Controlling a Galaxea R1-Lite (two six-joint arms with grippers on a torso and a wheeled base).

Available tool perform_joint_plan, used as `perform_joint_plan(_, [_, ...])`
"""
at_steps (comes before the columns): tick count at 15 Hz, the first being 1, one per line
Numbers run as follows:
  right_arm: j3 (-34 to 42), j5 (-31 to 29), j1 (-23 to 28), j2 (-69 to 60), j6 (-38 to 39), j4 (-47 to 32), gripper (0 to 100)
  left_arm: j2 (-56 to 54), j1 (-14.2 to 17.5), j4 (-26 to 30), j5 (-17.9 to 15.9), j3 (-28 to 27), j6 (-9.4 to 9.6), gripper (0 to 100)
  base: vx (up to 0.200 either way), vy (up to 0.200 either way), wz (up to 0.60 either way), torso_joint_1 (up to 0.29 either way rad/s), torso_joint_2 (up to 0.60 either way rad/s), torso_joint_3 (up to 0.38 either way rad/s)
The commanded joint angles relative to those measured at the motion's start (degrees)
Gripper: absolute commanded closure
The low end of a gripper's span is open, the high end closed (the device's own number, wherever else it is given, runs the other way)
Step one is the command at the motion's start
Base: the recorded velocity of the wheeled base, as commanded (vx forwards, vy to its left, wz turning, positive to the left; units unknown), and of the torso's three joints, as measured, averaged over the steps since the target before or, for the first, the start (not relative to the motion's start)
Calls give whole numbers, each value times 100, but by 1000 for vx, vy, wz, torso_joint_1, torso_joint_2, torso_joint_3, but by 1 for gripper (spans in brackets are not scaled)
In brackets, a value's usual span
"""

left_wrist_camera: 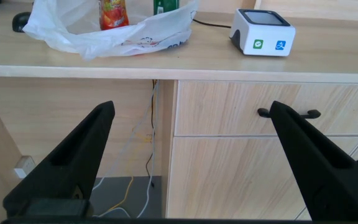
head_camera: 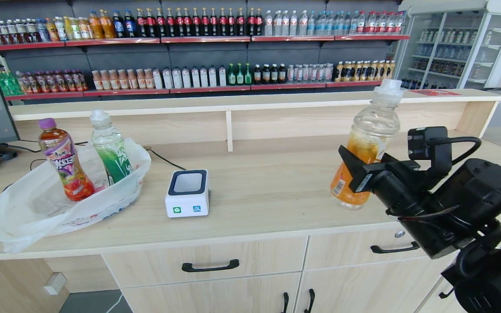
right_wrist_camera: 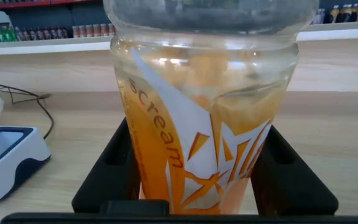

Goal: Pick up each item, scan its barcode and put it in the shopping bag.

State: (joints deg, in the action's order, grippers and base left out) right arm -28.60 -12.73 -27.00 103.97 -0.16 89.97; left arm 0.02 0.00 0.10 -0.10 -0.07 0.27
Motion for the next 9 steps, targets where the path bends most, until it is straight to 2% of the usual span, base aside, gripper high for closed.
perform_joint_plan(1, [707, -2, -191, -923, -19, 3, 100, -2, 0, -1, 1, -1, 0, 0, 0, 0, 0, 0, 0, 0])
perform_joint_plan(9, [1779, -11, -227, -1898, 227, 3, 100, -2, 0, -1, 1, -1, 0, 0, 0, 0, 0, 0, 0, 0])
